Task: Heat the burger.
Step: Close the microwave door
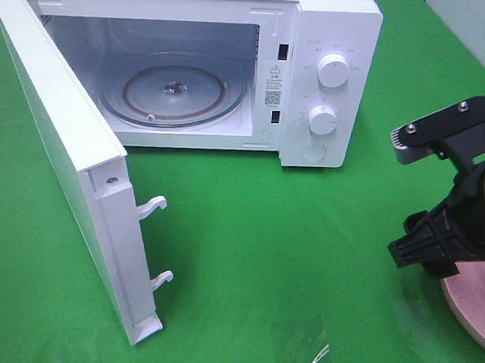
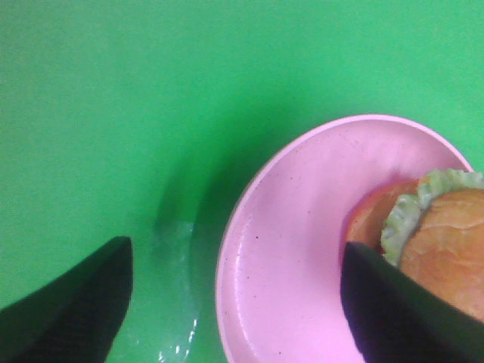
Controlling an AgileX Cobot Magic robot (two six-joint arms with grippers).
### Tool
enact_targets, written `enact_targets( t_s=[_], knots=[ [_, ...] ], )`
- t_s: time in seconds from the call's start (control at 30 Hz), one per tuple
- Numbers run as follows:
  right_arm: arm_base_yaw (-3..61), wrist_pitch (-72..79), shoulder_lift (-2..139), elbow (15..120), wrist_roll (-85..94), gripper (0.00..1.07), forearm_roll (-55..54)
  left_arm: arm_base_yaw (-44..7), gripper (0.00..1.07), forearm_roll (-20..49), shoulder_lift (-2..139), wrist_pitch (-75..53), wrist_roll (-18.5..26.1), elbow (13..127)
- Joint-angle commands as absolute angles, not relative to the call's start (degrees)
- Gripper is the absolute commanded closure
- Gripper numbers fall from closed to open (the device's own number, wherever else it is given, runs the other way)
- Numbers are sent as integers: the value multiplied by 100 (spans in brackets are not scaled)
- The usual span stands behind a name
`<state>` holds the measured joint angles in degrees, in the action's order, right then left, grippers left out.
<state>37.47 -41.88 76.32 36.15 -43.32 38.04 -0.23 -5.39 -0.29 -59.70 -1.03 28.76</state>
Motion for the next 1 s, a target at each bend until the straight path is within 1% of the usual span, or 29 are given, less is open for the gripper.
enact_targets(
  t_s=[0.03, 0.07, 0.1, 0.17, 0.2, 0.23, 0.27, 0.43, 0.57, 0.73, 0.8, 0.83, 0.87, 0.97, 1.0],
  knots=[
    [3747, -4526, 6864, 3615, -3644, 26, 3260, -17, 9, -561, -132, -5953, -103, 2871],
    [3747, -4526, 6864, 3615, -3644, 26, 3260, -17, 9, -561, -132, -5953, -103, 2871],
    [3747, -4675, 6560, 3615, -3266, 27, 2905, -17, 9, -561, -132, -5953, -103, 2871],
    [3747, -4721, 6446, 3615, -3105, 28, 2756, -17, 9, -561, -132, -5953, -103, 2871],
    [3747, -4830, 6159, 3615, -2727, 28, 2389, -17, 9, -561, -132, -5953, -103, 2871],
    [3747, -4830, 6159, 3615, -2727, 28, 2389, -17, 9, -561, -132, -5953, -103, 2871],
    [3747, -4922, 5924, 3615, -2447, 29, 2091, -17, 9, -561, -132, -5953, -103, 2871],
    [3747, -5088, 5443, 3615, -2086, 29, 1627, -17, 9, -561, -132, -5953, -103, 2871],
    [3747, -5357, 4756, 3604, -1604, 31, 1089, -17, 9, -561, -132, -5953, -103, 2871],
    [3747, -5477, 4372, 3541, -1524, 31, 1043, -17, 9, -561, -132, -5953, -103, 2871],
    [3747, -5678, 3839, 3317, -1507, 31, 1049, -17, 9, -561, -132, -5953, -103, 2871],
    [3747, -5678, 3839, 3317, -1507, 31, 1049, -17, 9, -561, -132, -5953, -103, 2871],
    [3741, -5741, 3449, 3180, -1495, 31, 1089, -17, 9, -561, -132, -5953, -103, 2871],
    [3730, -5735, 3289, 3123, -1495, 31, 1089, -17, 9, -561, -132, -5953, -103, 2871],
    [3713, -5667, 2888, 3065, -1495, 31, 1083, -17, 9, -561, -132, -5953, -103, 2871]
  ],
)
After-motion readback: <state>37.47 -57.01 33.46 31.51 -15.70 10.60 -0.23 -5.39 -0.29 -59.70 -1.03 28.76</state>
